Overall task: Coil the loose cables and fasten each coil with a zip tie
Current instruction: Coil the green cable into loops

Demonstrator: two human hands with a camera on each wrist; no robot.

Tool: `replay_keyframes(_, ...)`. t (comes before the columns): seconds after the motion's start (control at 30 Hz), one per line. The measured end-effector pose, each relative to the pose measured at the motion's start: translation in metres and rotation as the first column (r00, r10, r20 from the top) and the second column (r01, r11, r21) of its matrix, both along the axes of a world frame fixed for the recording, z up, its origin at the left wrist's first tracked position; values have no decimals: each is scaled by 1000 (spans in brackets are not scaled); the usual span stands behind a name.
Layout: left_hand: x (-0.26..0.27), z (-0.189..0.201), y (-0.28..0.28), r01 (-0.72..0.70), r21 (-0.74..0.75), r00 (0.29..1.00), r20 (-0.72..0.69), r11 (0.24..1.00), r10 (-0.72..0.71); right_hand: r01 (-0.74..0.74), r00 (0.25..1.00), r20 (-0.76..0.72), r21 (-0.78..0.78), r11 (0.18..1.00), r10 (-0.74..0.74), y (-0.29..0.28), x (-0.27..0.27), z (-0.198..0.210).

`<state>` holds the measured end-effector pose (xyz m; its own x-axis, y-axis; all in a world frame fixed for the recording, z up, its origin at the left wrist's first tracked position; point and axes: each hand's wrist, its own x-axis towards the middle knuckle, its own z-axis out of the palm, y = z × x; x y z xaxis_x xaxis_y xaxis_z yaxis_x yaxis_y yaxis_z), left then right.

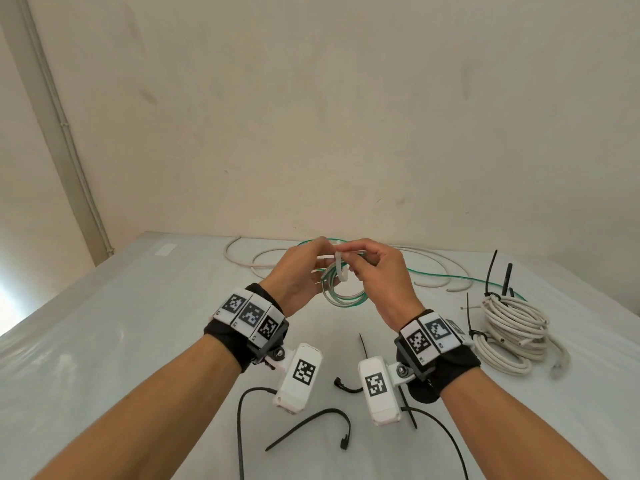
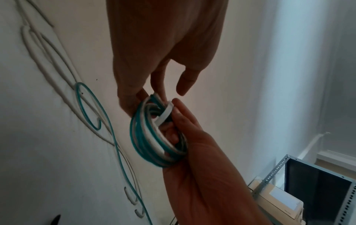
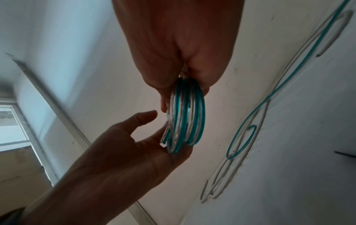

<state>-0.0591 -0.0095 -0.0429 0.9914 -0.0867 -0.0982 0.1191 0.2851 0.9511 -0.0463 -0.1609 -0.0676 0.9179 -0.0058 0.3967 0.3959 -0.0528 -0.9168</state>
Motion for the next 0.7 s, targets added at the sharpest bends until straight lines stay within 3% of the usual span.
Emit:
replay_keyframes(0.1, 1, 5, 6, 19, 108, 1000, -27, 994, -16, -34, 999, -25, 20, 999, 35, 0, -1, 1)
replay_keyframes(0.23, 6, 5, 9, -88, 131, 996, 32, 988, 84, -65, 997, -37, 34, 997, 67, 0, -1, 1)
replay_keyframes(0.43, 9, 8, 9, -264, -42, 957, 113, 964, 267, -106, 993, -55, 12, 994, 107, 0, -2, 6)
replay_keyframes(0.7, 6, 25, 9, -431, -124, 844, 295, 894, 448, -222, 971, -80, 64, 973, 227, 1, -3, 25)
